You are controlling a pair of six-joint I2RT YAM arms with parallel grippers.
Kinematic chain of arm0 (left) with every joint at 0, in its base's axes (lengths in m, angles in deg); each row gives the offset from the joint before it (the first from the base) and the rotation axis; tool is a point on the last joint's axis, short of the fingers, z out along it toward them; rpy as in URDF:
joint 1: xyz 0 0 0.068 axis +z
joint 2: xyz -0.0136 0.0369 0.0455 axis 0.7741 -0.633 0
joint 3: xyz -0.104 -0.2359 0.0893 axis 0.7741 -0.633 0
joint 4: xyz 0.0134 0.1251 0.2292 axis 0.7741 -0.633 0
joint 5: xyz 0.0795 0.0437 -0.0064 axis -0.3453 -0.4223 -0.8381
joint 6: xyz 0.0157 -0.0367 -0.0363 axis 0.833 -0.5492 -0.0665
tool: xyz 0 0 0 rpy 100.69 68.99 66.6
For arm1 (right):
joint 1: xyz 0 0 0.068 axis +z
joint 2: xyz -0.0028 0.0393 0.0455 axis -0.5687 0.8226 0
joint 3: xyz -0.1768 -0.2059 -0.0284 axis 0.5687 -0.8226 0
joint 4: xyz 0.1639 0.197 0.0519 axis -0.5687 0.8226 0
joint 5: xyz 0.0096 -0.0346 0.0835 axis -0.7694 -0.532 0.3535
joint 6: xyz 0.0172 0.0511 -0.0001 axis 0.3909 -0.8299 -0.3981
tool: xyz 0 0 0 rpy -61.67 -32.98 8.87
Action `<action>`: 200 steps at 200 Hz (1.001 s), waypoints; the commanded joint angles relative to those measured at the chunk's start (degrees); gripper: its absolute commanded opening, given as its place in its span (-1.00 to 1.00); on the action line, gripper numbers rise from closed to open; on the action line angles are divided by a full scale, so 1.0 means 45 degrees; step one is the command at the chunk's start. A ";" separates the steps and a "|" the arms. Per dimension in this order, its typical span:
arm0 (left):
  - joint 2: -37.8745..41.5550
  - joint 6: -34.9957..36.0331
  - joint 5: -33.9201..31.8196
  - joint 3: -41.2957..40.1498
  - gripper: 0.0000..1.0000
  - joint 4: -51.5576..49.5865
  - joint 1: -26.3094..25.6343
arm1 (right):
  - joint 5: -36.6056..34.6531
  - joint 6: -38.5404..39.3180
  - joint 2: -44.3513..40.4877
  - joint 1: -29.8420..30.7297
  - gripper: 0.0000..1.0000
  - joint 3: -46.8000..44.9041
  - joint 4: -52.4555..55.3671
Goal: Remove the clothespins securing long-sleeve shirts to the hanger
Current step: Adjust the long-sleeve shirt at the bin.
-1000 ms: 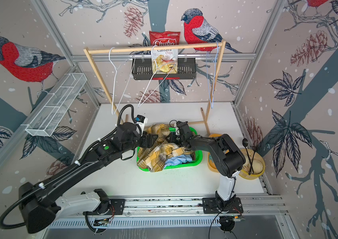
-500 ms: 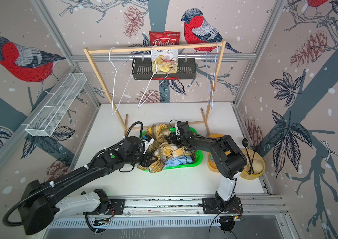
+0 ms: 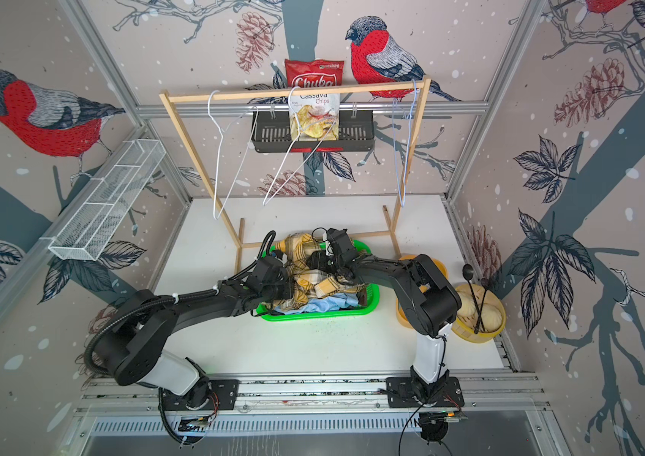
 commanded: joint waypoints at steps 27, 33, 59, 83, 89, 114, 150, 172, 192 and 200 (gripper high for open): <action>-0.0270 -0.0371 -0.1413 0.0370 -0.21 -0.1319 0.0218 | -0.0422 -0.0408 0.0624 -0.0034 0.45 0.0555 0.2337; -0.0110 -0.0353 -0.1385 0.0411 -0.14 -0.1461 0.0218 | -0.0522 -0.0383 0.0403 -0.0053 0.51 0.0535 0.2354; 0.1022 0.0018 -0.0793 0.0530 0.48 -0.1804 0.0229 | -0.0638 -0.0137 -0.0540 -0.0171 0.89 0.0423 0.2406; 0.2357 0.0736 0.0095 0.0898 1.00 -0.1962 0.0227 | -0.0907 -0.0043 -0.1614 -0.0285 0.99 0.0150 0.2096; 0.2719 0.0963 0.0305 0.1015 1.00 -0.1963 0.0218 | -0.0965 -0.0004 -0.1889 -0.0319 0.99 0.0091 0.2002; 0.4196 0.1635 0.0811 0.1387 1.00 -0.2117 0.0277 | -0.1476 0.0272 -0.3009 -0.0386 0.99 0.0004 0.1871; 0.6008 0.2156 0.1517 0.1973 0.99 -0.2763 0.0555 | -0.1687 0.0572 -0.4532 -0.0633 0.99 0.0205 0.2366; 0.7173 0.2396 0.1430 0.1952 0.98 -0.3055 0.1006 | -0.1382 0.0773 -0.5403 -0.0909 0.99 0.0075 0.2841; 0.8138 0.2653 -0.0055 0.1556 0.93 -0.3231 0.1183 | -0.1712 0.1072 -0.6675 -0.1041 1.00 -0.0621 0.2772; 0.8432 0.2745 -0.0611 0.1447 0.93 -0.3393 0.1284 | -0.1723 0.1233 -0.7107 -0.1124 0.99 -0.0850 0.2711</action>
